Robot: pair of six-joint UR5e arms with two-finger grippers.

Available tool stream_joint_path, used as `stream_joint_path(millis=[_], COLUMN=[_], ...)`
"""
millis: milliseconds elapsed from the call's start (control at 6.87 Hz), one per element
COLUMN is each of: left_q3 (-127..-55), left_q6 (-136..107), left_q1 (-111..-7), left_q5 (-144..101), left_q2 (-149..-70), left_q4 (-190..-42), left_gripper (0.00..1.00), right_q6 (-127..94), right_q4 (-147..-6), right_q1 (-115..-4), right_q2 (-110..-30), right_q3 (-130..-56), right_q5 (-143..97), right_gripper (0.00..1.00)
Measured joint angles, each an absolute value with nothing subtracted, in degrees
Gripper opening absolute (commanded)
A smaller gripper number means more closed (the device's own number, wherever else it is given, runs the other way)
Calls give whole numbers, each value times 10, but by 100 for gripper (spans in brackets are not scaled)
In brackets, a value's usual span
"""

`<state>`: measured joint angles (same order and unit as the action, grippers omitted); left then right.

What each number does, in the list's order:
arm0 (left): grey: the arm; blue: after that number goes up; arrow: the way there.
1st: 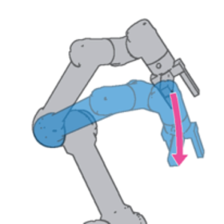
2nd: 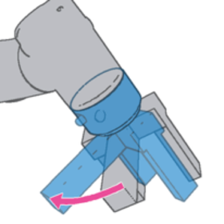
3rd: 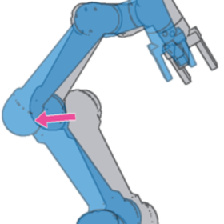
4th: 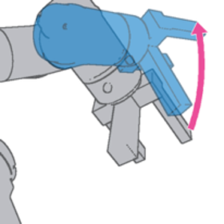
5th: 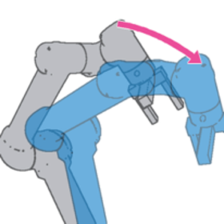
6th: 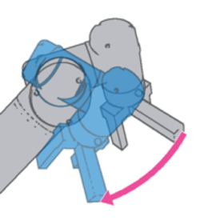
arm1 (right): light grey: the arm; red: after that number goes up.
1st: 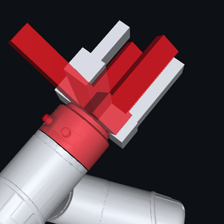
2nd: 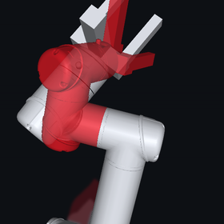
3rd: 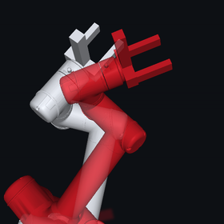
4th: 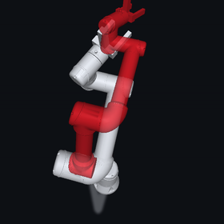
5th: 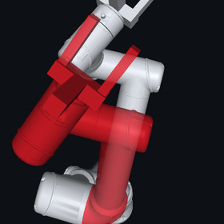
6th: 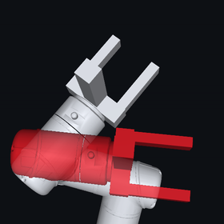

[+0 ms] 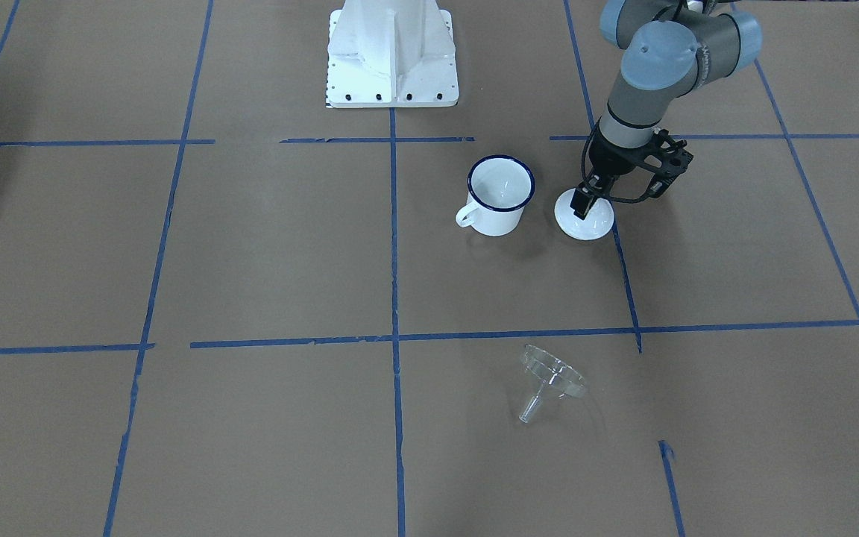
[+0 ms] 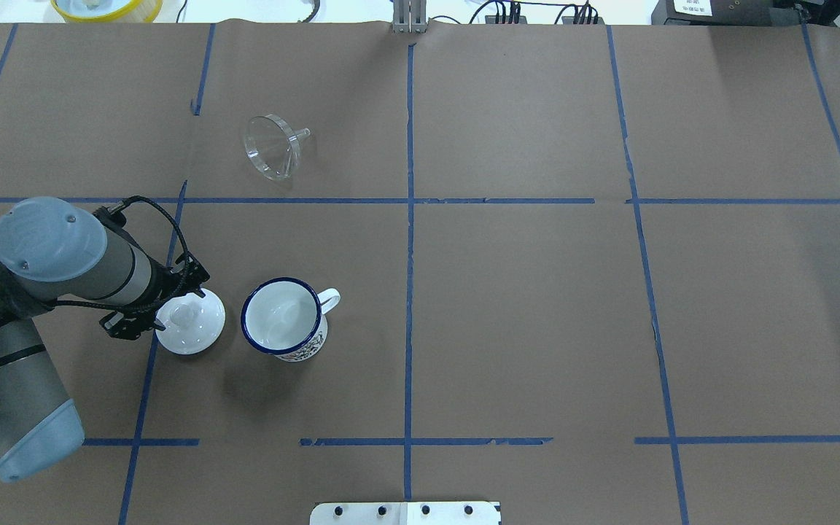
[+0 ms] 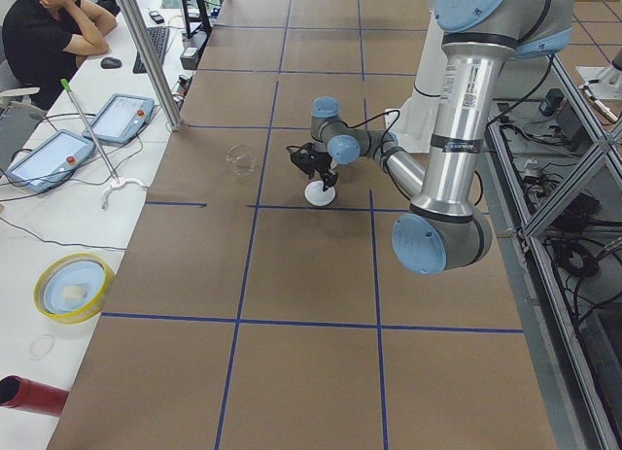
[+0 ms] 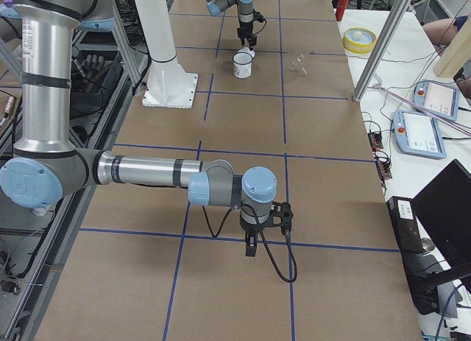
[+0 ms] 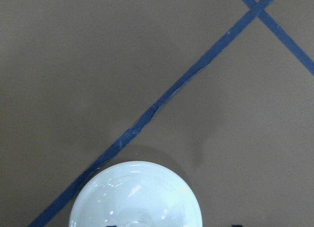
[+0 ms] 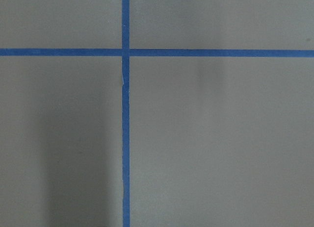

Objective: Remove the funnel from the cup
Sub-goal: 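Move the left gripper down onto the white lid's knob and grasp it, then lift the white lid and carry it over the mug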

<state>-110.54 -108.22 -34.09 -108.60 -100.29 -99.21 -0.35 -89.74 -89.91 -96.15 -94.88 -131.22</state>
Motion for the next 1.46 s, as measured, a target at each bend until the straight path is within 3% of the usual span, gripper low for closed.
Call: stream_joint_path(millis=[291,873,1019,1165,1310,1456], left_q3=[-1095,-1092,-1092,-1093,-1095,-1098], left_q6=[-1074,-1077,-1078,-1079,-1082,-1084], left_q1=[-340,-340,-340,-340,-340,-341], left_q5=[-1086,-1087,-1088,-1089,-1090,-1091], left_q2=[-1003,-1003,-1003,-1003,-1003,-1003], left_q4=[-999,-1012,-1012,-1012,-1012,-1012], left_gripper=[75,51,42,17,0,0], right_q6=[-4,-4,-4,-4,-4,-4], right_q4=[-897,-897,-897,-897,-897,-897], right_q1=[-899,-899,-899,-899,-899,-899], right_q2=[-962,-962,-962,-962,-962,-962], right_q3=[-949,-949,-949,-949,-949,-949], right_q5=[-1312,-1312,-1312,-1312,-1312,-1312], right_gripper=[100,100,100,100,100,100])
